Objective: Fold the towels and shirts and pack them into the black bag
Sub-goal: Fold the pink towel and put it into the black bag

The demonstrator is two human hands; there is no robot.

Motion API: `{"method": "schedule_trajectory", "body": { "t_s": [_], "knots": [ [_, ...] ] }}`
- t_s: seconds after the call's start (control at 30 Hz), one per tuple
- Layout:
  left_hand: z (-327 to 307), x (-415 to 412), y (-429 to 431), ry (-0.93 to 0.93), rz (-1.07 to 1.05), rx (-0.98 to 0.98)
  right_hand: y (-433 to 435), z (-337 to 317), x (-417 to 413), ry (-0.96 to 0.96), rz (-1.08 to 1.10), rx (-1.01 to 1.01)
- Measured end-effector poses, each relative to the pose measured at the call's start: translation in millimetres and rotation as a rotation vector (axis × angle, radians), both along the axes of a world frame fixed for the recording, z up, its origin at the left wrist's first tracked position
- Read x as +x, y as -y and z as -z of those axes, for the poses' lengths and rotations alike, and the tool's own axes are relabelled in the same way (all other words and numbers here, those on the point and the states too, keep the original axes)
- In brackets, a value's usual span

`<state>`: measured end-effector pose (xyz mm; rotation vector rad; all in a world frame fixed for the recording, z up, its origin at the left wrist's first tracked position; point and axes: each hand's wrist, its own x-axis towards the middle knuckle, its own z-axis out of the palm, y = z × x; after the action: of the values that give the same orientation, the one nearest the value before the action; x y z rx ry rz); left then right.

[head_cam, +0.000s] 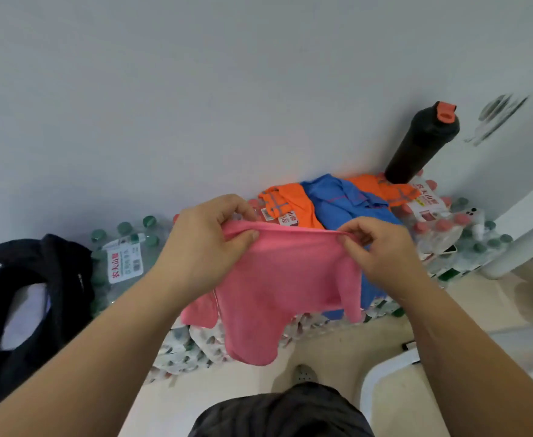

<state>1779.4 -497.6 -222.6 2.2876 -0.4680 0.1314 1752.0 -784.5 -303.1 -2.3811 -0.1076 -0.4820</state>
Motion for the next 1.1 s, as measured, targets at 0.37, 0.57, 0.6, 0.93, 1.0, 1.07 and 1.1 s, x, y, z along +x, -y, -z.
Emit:
{"method": "schedule_trajectory", "body": {
  "t_s": [0.37,0.57,0.6,0.93,1.0,1.07,1.1],
  "knots": [
    [52,-55,-113,-0.138,-0.09,0.101,-71,92,-47,-0.392,-0.209,-0.247],
    [68,-56,-152,-0.204,-0.226,-0.146,-78,124,-46,-0.543,-0.237,-0.439],
    [72,-54,-158,-0.224,-0.258,-0.194,-76,128,-45,-0.568,-0.219,-0.436],
    [129,-41,-185,-0.302,-0.558,-0.274,-55,94,-53,-0.645,0.181,0.249],
    [134,-40,-184,-0.322,-0.55,-0.279,-50,76,-53,-0.64,0.215,0.585],
    [139,-38,-181,-0.36,-0.51,-0.278,-44,62,-50,-0.635,0.214,0.834],
    [141,-36,-179,-0.378,-0.483,-0.27,-41,57,-48,-0.627,0.219,0.888]
  ]
}}
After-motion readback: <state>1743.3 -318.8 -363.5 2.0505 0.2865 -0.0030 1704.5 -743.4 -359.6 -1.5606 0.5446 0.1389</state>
